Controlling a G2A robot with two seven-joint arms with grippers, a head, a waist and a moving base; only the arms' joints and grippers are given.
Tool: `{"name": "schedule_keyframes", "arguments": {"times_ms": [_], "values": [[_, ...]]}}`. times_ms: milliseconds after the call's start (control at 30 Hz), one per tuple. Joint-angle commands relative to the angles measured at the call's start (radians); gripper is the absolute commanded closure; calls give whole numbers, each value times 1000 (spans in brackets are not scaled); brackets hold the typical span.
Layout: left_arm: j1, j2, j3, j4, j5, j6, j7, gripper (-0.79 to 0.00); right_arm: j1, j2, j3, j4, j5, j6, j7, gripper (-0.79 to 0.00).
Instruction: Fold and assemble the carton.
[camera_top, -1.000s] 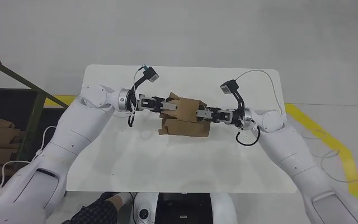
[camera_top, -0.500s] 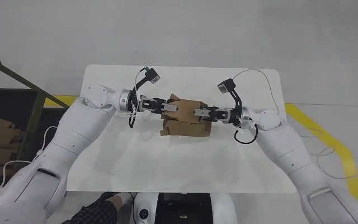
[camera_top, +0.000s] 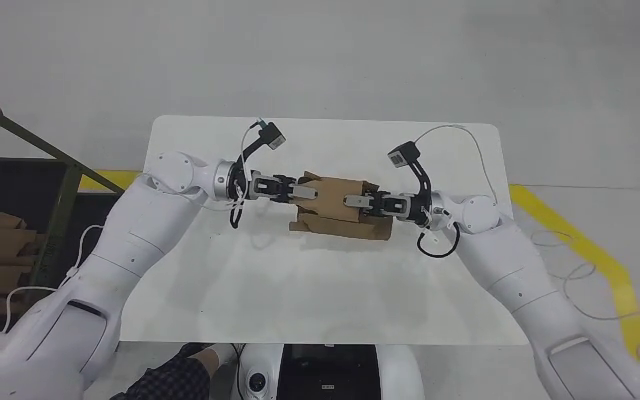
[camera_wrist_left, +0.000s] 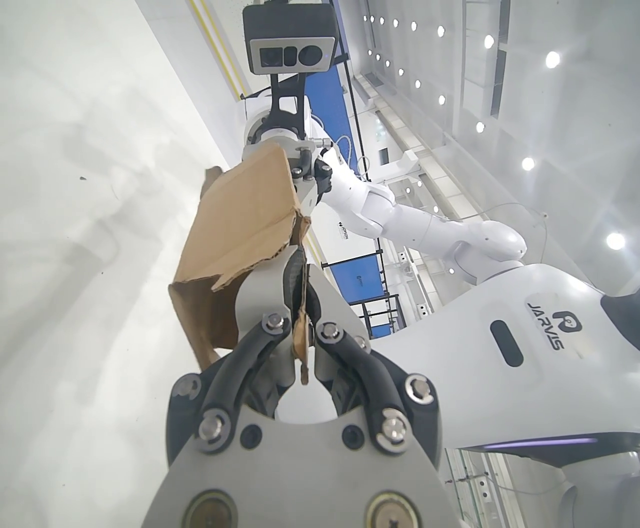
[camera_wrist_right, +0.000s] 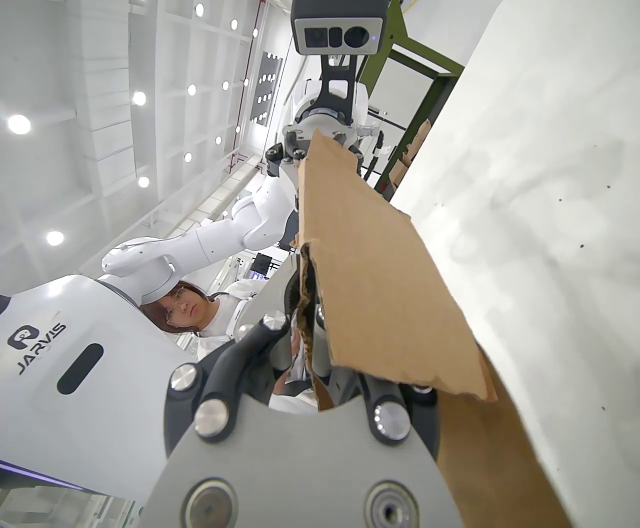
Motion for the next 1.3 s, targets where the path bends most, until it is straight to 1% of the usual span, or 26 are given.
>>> {"name": "schedule_keyframes", "arguments": {"times_ms": [0,33,67,100,433,700,867,1033,1267], "values": [[0,0,0,-1,3,0,0,0,0,-1,2,1,-3,1,1,0],[0,0,0,-2,4,0,0,-305,-1,-2,3,3,-5,2,2,0],[0,0,-1,-1,5,-2,2,-493,-1,-2,4,5,-6,3,2,0],[0,1,-2,-2,7,-3,3,-785,-1,-3,6,7,-8,4,1,0],[16,10,-33,-21,-11,0,0,-785,-4,-7,19,18,-61,13,-19,0],[41,21,-68,-74,-48,11,-11,-785,-9,-9,25,20,-159,30,-79,0],[54,26,-80,-115,-64,28,-28,-785,-18,-10,29,16,-191,46,-106,0],[57,23,-75,-145,-75,36,-36,-785,-25,-12,33,8,-204,53,-119,0],[37,9,-43,-143,-57,36,-36,-785,-35,-14,39,-21,-226,60,-131,0]]}}
